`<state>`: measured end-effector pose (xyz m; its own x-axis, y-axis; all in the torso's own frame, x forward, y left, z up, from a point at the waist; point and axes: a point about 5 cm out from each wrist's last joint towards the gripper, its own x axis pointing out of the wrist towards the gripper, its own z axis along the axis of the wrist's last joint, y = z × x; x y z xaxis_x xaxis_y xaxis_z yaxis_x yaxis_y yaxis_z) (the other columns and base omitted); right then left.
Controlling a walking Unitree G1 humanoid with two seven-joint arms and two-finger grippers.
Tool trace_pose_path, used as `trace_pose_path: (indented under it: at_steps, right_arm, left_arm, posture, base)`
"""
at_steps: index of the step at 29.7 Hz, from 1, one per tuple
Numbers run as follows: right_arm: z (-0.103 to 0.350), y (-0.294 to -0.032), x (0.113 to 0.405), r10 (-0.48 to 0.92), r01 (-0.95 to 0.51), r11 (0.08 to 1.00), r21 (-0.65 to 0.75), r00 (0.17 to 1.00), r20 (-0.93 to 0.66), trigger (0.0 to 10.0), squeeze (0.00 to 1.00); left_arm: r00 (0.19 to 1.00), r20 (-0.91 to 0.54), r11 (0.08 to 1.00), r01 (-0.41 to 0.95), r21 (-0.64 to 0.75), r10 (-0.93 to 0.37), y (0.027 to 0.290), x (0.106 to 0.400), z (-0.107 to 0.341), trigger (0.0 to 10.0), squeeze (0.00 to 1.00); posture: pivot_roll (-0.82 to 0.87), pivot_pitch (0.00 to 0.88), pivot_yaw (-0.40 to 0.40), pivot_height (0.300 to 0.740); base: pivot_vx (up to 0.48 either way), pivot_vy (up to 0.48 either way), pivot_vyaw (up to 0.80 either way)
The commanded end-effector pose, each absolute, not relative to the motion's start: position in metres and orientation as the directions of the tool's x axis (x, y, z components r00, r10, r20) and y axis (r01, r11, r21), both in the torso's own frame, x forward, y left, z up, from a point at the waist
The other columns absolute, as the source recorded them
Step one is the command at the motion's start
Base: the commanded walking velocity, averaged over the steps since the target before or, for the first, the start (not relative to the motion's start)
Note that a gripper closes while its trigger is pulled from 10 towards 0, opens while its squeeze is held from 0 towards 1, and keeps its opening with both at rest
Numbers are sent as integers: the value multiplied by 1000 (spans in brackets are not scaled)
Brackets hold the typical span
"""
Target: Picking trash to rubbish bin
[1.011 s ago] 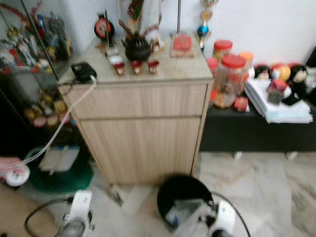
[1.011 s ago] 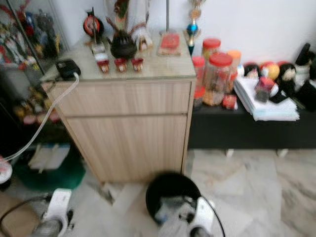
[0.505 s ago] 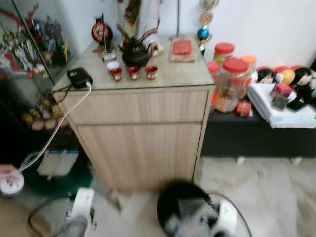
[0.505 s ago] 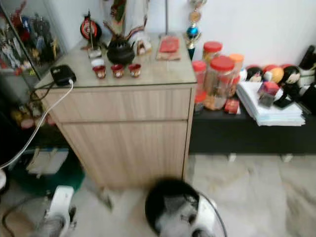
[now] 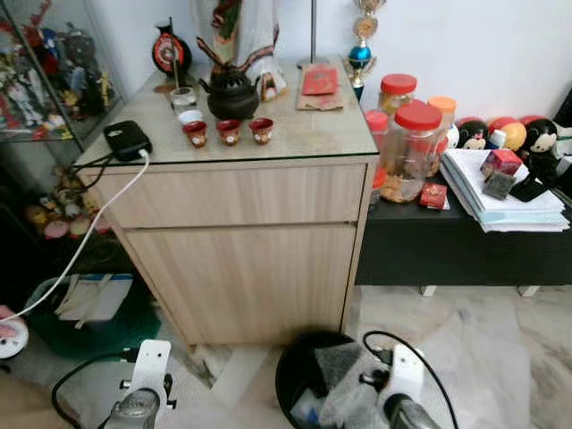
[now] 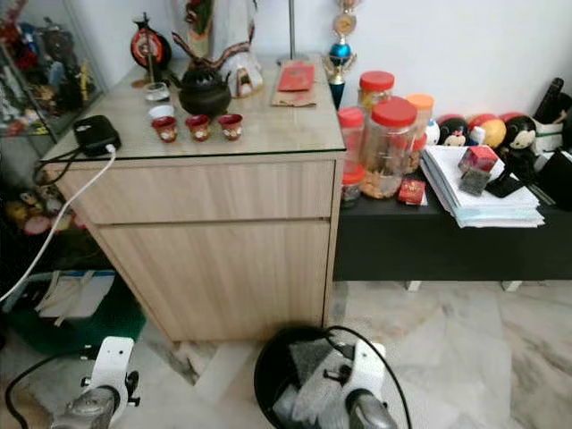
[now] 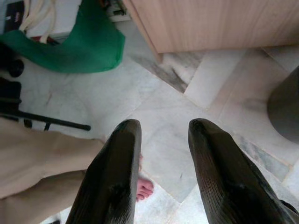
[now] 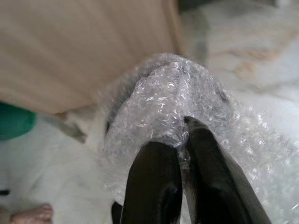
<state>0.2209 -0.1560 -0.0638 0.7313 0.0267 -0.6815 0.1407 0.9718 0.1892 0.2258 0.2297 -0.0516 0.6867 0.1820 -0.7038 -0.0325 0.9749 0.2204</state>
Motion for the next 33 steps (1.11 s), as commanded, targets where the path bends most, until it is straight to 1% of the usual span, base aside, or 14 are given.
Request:
trace_pose_path:
  at_steps: [1, 3, 11, 12, 13, 14, 15, 16, 17, 20, 33]
  right_arm:
    - [-56, -154, 233, 41, 102, 978, 180, 756, -653, 10000, 0]
    - [-50, -150, 242, 53, 83, 980, 183, 771, -635, 10000, 0]
    - [-50, -150, 243, 55, 79, 980, 181, 772, -633, 10000, 0]
    - [-40, -142, 256, 78, 31, 986, 166, 791, -607, 10000, 0]
    - [-32, -137, 268, 94, -5, 988, 152, 806, -585, 10000, 0]
    - [-26, -133, 275, 105, -29, 989, 142, 815, -570, 10000, 0]
    - [-22, -131, 280, 109, -39, 990, 135, 821, -560, 10000, 0]
    - [-22, -131, 280, 109, -39, 990, 135, 821, -560, 10000, 0]
    - [-20, -131, 282, 106, -35, 990, 136, 825, -555, 10000, 0]
    - [-17, -130, 285, 95, -25, 991, 134, 832, -547, 10000, 0]
    - [-16, -122, 286, 112, -60, 992, 112, 828, -550, 10000, 0]
  left_arm:
    - [691, -700, 973, -24, 228, 181, 229, 228, -50, 10000, 0]
    - [704, -692, 976, -8, 216, 159, 224, 233, -48, 10000, 0]
    - [707, -690, 977, -6, 214, 155, 223, 234, -48, 10000, 0]
    - [733, -680, 987, 116, 111, -9, 197, 248, -43, 10000, 0]
    - [729, -665, 971, 239, 26, -161, 172, 257, -38, 10000, 0]
    - [714, -649, 946, 323, -27, -263, 156, 262, -34, 10000, 0]
    - [691, -639, 918, 393, -59, -337, 143, 264, -32, 10000, 0]
    - [691, -639, 918, 393, -59, -337, 143, 264, -32, 10000, 0]
    - [677, -640, 901, 430, -57, -364, 138, 263, -33, 10000, 0]
    - [655, -650, 883, 465, -55, -386, 133, 260, -35, 10000, 0]
    - [646, -644, 880, 467, -91, -410, 133, 256, -37, 10000, 0]
  posture:
    - [38, 0, 44, 740]
    - [40, 0, 40, 740]
    - [40, 0, 40, 740]
    - [65, 0, 14, 740]
    - [64, 0, 12, 740]
    - [64, 0, 12, 740]
    - [60, 4, 6, 740]
    - [60, 4, 6, 740]
    - [60, 8, 4, 740]
    - [61, 22, -3, 740]
    - [76, 52, -11, 740]
  base:
    - [0, 0, 0]
    - [0, 0, 0]
    - [0, 0, 0]
    - [0, 0, 0]
    - [0, 0, 0]
    - [0, 0, 0]
    - [0, 0, 0]
    - [0, 0, 0]
    - [0, 0, 0]
    - [0, 0, 0]
    - [0, 0, 0]
